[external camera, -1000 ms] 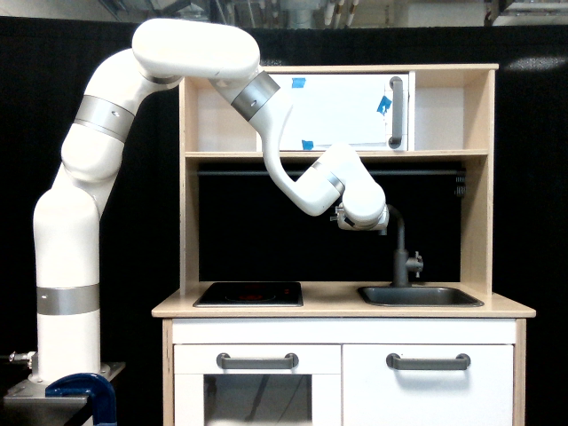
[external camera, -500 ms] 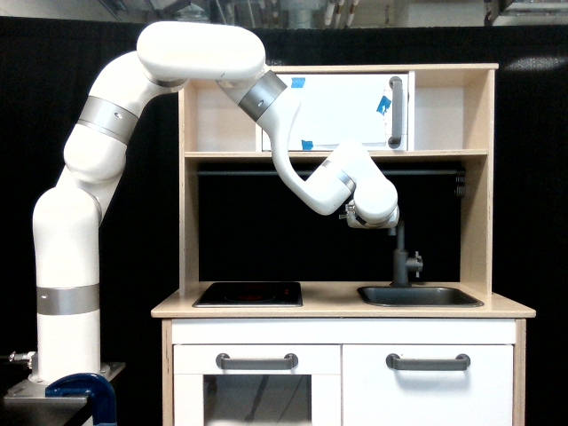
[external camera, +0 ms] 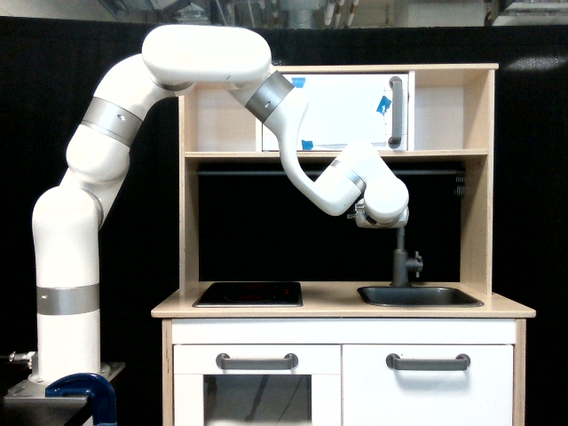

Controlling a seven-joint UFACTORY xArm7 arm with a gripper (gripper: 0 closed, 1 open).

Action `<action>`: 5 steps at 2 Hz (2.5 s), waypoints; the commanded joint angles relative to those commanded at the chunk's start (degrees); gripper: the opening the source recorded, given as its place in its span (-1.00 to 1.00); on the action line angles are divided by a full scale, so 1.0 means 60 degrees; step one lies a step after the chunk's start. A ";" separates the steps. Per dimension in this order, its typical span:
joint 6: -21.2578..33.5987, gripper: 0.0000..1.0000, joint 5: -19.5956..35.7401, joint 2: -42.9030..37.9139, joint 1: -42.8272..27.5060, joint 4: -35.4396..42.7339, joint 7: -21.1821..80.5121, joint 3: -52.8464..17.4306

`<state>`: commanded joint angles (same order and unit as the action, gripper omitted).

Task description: Turn on the faucet

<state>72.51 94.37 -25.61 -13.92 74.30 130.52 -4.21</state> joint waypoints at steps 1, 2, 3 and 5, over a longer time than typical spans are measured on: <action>0.0098 1.00 -0.0198 -0.0200 0.0301 0.0352 -0.0157 0.0128; 0.0082 1.00 -0.0244 -0.0119 0.0373 0.0310 -0.0196 0.0197; 0.0261 1.00 -0.0476 0.0596 0.0818 -0.0544 -0.0049 0.0360; 0.2178 1.00 -0.2201 0.3512 0.2726 -0.3701 0.0346 -0.0350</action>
<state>85.58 81.17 -4.54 2.43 52.09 132.60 -6.31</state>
